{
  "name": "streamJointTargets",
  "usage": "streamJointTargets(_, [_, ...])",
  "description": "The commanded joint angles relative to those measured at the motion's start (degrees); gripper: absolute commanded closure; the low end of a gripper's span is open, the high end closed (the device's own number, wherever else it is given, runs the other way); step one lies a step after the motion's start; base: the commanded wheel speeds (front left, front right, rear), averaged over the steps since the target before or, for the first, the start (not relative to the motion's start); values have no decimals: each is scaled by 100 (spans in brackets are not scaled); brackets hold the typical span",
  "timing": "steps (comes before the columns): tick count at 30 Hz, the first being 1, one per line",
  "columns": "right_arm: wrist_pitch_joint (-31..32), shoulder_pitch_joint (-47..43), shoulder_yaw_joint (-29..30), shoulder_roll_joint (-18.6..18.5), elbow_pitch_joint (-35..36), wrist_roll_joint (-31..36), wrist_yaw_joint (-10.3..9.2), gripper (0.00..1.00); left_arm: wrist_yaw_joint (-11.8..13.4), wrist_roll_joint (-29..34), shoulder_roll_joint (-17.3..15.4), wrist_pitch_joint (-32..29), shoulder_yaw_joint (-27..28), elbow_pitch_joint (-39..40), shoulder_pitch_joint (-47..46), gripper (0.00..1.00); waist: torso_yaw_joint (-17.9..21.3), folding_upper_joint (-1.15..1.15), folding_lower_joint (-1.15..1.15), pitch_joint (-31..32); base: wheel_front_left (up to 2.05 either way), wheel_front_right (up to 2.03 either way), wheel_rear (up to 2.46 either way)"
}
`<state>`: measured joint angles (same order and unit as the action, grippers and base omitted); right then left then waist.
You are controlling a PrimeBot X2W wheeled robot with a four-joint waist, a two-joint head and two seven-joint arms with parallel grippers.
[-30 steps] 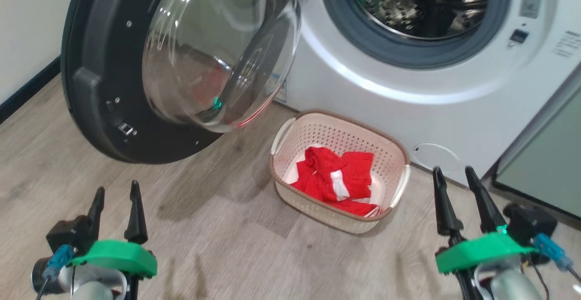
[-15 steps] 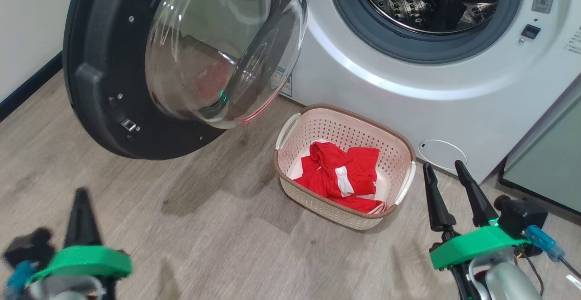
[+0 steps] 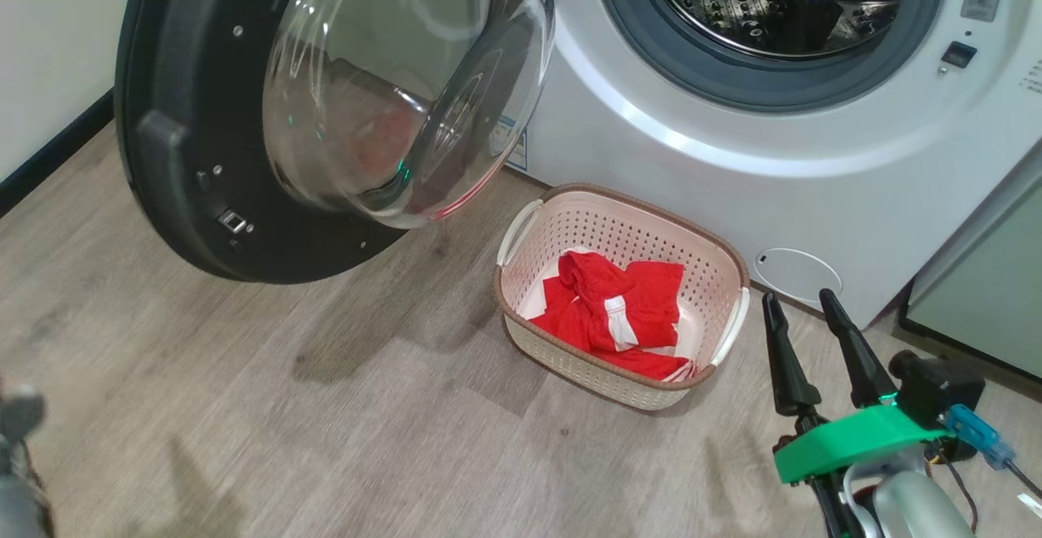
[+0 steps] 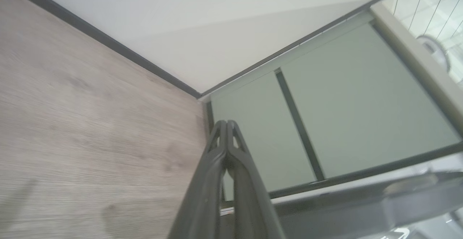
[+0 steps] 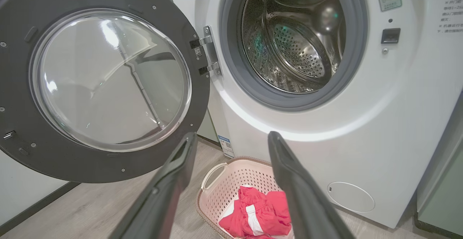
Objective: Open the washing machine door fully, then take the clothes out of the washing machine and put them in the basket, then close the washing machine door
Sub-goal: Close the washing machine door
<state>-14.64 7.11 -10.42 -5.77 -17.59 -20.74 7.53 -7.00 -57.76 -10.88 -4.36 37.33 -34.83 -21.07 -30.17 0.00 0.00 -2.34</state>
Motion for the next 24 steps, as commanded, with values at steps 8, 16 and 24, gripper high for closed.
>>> streamJointTargets(8, [-36, 35, 51, -52, 202, -13, -4, 0, 871, -1266, -1100, -1907, 515, -1260, -1767, 100, 71, 0, 0, 98, 0, 0, 0])
streamJointTargets(16, [-36, -290, 304, -27, 309, 74, -4, 0, 1209, -1309, -1512, -2735, 198, -1995, -2547, 100, 147, 0, 0, 198, 0, 0, 0])
streamJointTargets(24, [-36, -320, 253, -43, 330, 95, -4, 0, 1011, -1231, -1690, -3160, -31, -2181, -2643, 100, 525, 0, 0, 157, 0, 0, 0])
